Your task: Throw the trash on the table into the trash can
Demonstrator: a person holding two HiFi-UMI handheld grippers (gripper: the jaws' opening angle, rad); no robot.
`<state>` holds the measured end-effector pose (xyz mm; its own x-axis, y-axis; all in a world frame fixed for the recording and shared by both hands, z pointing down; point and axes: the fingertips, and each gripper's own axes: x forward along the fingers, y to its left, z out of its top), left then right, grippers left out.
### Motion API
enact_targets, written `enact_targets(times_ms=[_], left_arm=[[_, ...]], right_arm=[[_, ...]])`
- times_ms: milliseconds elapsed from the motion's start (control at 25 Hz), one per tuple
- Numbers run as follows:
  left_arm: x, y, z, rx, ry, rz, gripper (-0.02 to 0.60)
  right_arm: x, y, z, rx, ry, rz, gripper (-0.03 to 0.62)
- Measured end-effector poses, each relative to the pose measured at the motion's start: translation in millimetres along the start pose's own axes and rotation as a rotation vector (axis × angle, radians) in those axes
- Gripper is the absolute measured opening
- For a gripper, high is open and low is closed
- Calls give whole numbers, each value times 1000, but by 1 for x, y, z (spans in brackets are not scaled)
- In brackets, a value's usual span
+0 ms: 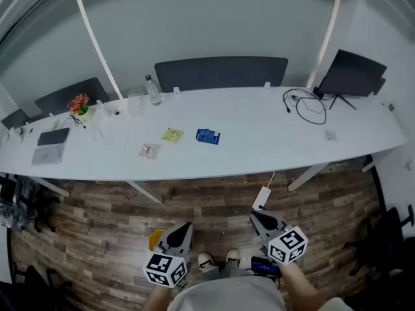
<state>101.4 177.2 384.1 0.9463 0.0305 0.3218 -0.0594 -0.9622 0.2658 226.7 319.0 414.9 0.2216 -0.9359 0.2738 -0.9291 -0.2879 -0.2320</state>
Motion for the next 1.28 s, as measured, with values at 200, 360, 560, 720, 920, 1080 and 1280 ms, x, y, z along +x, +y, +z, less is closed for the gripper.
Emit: enact_targets(times_ms=[200, 360, 560, 720, 920, 1080, 1280], left_arm=[[0, 1, 0, -2, 1, 2, 2], [1, 3, 1, 0, 2, -2, 2], [-3, 12, 2, -1, -1, -7, 2], [-8, 23, 3, -6, -2, -13, 2], [-15, 37, 5, 5, -3, -34, 2], [-19, 45, 4, 8, -5, -47, 2], [-7, 55, 4, 5, 1, -52, 2]], right_arm=[[0, -2, 1, 5, -1, -3, 28], [1, -3, 3, 4, -7, -9, 29], [1, 1, 15, -52, -67, -4, 31], [2, -8, 18, -83, -55, -64, 31], [12, -8, 21, -91, -53, -94, 31], [20, 0, 17, -83, -35, -93, 31], [34, -6, 10, -65, -29, -95, 31]])
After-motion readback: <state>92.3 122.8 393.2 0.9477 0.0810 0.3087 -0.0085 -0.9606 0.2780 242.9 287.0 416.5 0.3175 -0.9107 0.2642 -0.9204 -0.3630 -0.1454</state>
